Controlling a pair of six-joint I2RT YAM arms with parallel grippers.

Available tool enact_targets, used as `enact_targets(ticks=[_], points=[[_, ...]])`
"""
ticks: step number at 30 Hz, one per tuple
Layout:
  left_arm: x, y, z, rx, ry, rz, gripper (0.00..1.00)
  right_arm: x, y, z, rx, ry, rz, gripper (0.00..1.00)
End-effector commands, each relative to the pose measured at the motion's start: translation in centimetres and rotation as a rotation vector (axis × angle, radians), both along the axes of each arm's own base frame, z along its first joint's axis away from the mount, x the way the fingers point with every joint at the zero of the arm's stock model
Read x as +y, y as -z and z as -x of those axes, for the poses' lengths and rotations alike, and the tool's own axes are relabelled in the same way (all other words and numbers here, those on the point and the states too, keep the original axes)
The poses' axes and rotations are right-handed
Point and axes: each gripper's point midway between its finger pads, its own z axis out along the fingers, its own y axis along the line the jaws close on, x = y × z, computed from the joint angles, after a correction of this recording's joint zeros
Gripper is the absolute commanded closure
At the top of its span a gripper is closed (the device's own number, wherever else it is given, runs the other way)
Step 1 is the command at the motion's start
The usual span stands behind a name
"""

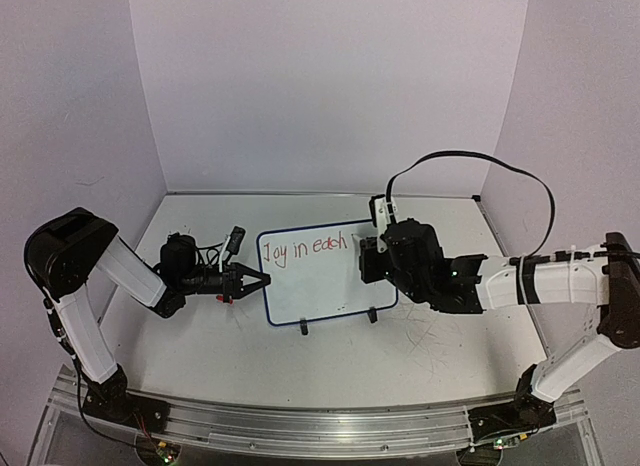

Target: Write a sentence on the whiteboard

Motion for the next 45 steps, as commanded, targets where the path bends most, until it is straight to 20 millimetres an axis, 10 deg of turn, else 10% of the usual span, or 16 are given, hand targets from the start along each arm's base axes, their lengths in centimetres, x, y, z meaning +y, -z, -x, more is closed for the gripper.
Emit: enact_targets(ticks=[1, 34, 45], points=[[0.3, 0.2, -1.1, 0.003, -0.052, -0.028, 1.00, 0.4, -1.2, -0.7, -0.013, 0.019, -0.034, 1.00], [0.3, 0.2, -1.0, 0.004, -0.050, -0.030, 1.00, 0.0, 2.1, 0.6, 0.108, 0.014, -0.045, 1.00], [0.2, 0.3, -0.9, 0.005, -0.049, -0.032, 1.00, 0.0, 0.3, -0.1, 0.053, 0.036, -0.061, 1.00]])
